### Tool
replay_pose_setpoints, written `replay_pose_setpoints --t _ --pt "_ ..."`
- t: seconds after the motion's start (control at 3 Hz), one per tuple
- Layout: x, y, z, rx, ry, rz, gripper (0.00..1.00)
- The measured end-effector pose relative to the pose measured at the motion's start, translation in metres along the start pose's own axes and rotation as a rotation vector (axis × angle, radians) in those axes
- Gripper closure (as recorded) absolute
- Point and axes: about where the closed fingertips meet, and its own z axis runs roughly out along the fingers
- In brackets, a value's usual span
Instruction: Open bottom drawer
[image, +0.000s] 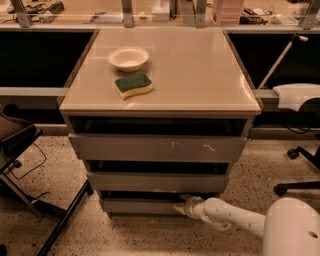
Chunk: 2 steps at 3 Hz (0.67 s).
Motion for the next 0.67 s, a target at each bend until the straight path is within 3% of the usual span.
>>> replay_pose_setpoints --t 0.33,0.67 --pt "0.016 0.015 -0.033 0.007 -0.006 0.005 1.0" --pt "0.032 0.044 -0.095 0.043 -0.037 -0.011 1.0"
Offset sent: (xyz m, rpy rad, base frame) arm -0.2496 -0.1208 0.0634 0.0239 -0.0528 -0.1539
